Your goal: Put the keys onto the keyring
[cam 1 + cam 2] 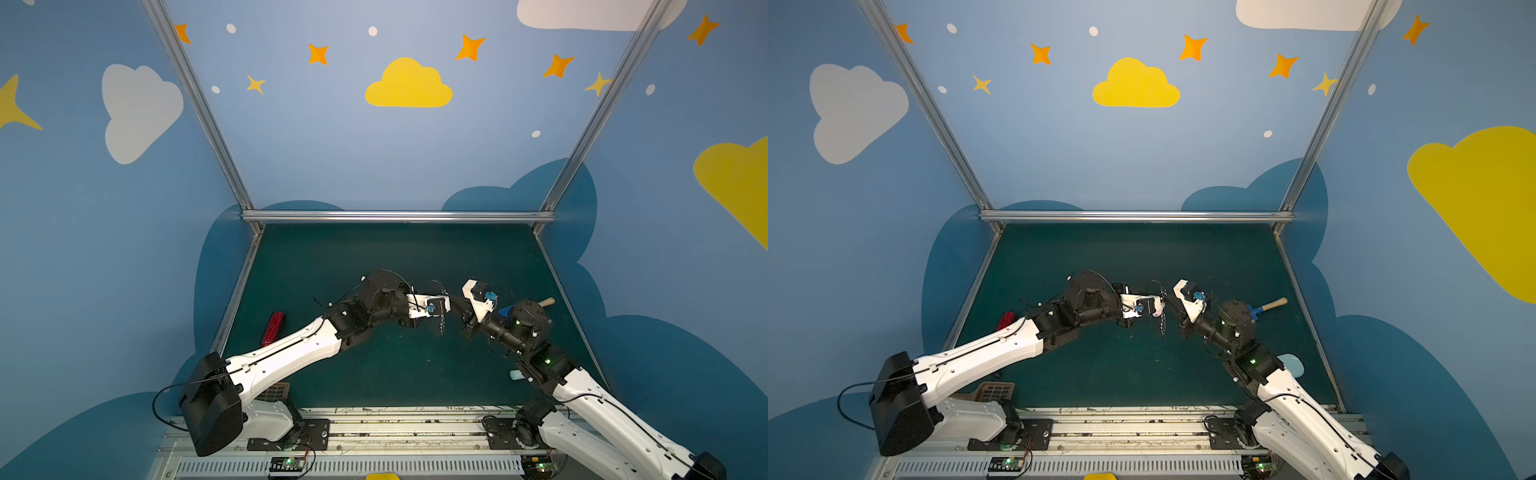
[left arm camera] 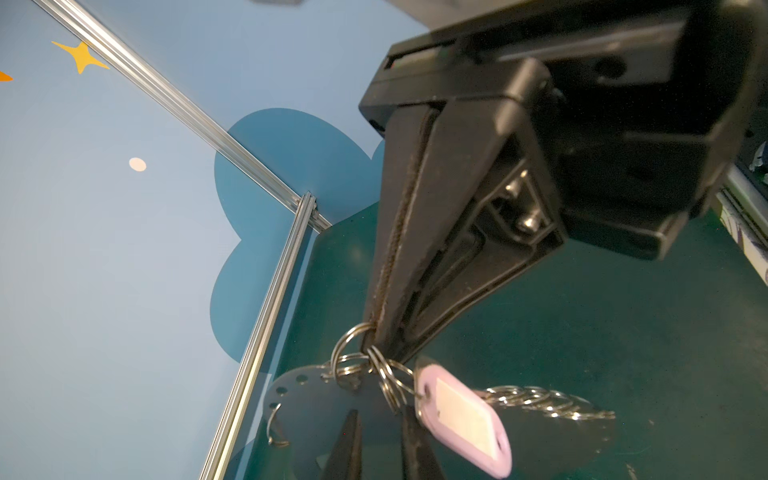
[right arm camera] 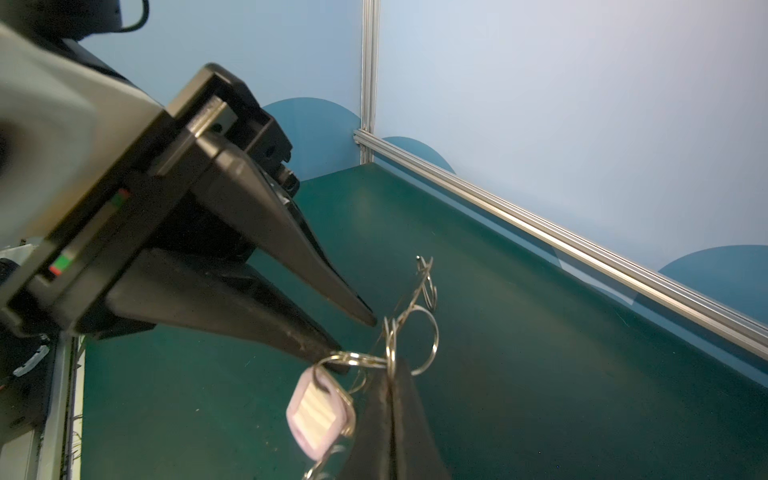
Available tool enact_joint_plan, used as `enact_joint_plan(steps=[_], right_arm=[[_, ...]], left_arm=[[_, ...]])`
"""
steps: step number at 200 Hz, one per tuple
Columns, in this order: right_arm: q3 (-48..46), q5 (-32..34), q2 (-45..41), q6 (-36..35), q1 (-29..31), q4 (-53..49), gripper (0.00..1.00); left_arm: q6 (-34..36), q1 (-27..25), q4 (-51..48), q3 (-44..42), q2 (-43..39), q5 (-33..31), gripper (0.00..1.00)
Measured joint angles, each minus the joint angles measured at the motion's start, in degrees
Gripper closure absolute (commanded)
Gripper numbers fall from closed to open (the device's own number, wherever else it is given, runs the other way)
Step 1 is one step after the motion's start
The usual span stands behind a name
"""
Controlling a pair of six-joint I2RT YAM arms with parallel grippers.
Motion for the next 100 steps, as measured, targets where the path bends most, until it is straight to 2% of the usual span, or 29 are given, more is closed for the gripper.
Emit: enact_joint_plan(steps=[51, 100], right_arm=[[0.0, -0.09, -0.68, -0.09, 0.0, -0.09, 1.0], [0.0, -0.15, -0.7, -0.11, 0.0, -0.42, 1.0]], left_arm=[[-0.7, -0.42, -0.04, 0.83, 0.04, 0.35, 0.75], [-1.29, -0.61, -0.42, 1.55, 0.48, 0.5, 0.81]])
